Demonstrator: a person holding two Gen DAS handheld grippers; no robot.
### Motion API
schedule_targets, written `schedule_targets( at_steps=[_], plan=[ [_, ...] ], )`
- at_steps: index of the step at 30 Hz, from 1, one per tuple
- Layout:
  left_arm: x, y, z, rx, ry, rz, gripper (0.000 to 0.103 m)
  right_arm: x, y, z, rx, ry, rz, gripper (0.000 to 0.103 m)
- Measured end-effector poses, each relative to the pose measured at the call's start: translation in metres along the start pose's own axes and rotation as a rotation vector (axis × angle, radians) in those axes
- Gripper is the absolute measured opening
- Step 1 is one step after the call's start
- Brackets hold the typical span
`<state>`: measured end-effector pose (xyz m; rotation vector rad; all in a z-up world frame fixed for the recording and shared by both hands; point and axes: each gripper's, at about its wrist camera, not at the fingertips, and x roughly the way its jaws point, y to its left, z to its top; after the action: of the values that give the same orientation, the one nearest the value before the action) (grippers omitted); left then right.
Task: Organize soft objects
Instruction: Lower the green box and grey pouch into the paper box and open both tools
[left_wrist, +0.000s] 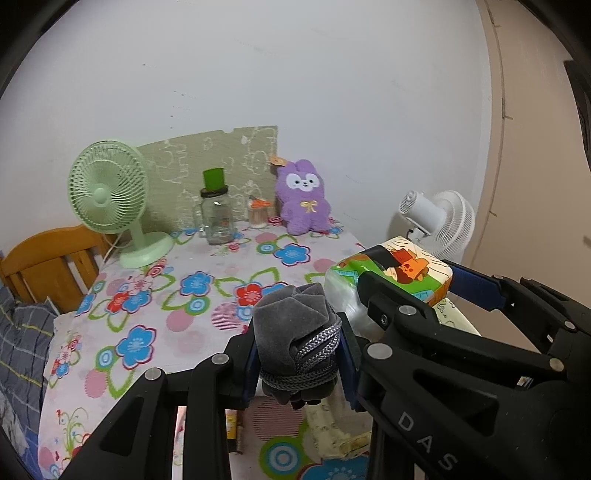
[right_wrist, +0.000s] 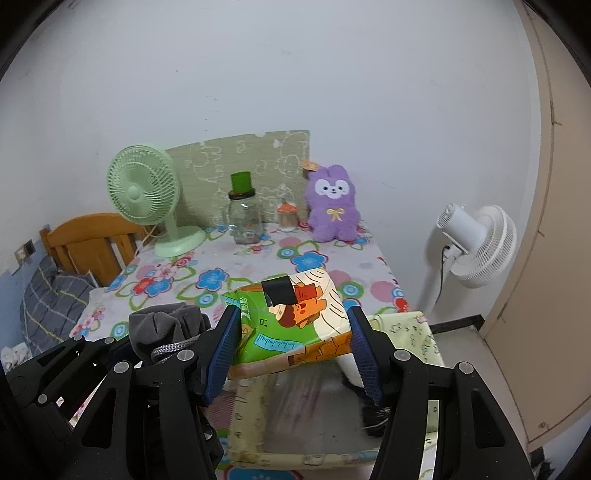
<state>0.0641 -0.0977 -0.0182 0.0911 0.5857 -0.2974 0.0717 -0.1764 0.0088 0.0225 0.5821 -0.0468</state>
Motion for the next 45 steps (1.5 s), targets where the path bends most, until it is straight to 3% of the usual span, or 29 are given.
schedule_targets(
  at_steps=[19,21,26,29,33,38,45],
  plan=[
    [0.051,-0.049,-0.01,0.101,0.114,-0.076,0.038,0.032,-0.058,-0.024,0.059,0.068,-0.057,0.062],
    [0.054,-0.053,-0.013,0.122,0.123,-0.069,0.042,0.036,-0.06,-0.027,0.058,0.079,-0.06,0.062],
    [0.062,-0.057,-0.018,0.151,0.14,-0.031,0.069,0.045,-0.07,-0.036,0.081,0.107,-0.065,0.062],
    [0.066,-0.057,-0.02,0.152,0.154,-0.027,0.078,0.049,-0.073,-0.039,0.089,0.118,-0.068,0.064],
    [0.068,-0.058,-0.023,0.158,0.17,-0.025,0.084,0.052,-0.074,-0.042,0.089,0.133,-0.069,0.066],
    [0.067,-0.06,-0.028,0.167,0.186,-0.017,0.092,0.056,-0.074,-0.046,0.099,0.164,-0.024,0.086],
    [0.061,-0.056,-0.029,0.152,0.19,-0.044,0.096,0.048,-0.069,-0.049,0.1,0.16,-0.048,0.091]
  ],
)
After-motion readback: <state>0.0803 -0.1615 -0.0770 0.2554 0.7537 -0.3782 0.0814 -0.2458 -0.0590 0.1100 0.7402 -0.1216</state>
